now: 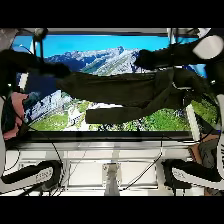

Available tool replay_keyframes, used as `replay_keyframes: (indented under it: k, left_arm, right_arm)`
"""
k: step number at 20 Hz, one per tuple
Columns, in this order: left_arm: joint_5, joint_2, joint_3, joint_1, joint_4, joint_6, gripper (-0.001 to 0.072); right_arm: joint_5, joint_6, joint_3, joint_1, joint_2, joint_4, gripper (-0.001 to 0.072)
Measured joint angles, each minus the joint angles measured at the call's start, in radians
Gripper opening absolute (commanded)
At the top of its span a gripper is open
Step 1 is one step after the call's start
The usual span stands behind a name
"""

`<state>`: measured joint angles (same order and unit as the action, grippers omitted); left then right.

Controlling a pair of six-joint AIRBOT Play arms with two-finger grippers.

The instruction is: Fold the clothes and pants, and hang the long-sleeved shirts on hangers.

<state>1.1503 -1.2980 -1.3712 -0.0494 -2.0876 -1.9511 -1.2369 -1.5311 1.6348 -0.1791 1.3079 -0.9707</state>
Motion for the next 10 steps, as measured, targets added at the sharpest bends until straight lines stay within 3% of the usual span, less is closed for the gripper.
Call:
replay_keyframes:
  k: [6, 7, 8, 10]
  left_arm:
    - [0.155, 0.0, 0.314, 0.001, -0.153, -0.137, 0.0006]
    - [0.164, 0.0, 0.353, 0.001, -0.172, -0.153, 0.0007]
    - [0.169, 0.0, 0.386, 0.001, -0.187, -0.167, 0.0032]
    - [0.17, 0.0, 0.427, 0.001, -0.202, -0.169, 0.0382]
  right_arm:
    - [-0.159, 0.183, 0.011, 0.263, 0.032, 0.309, 0.0037]
    - [-0.162, 0.195, 0.012, 0.28, 0.039, 0.323, 0.0059]
    - [-0.162, 0.203, 0.012, 0.291, 0.045, 0.328, 0.0124]
    - [-0.14, 0.216, 0.013, 0.3, 0.056, 0.328, 0.0403]
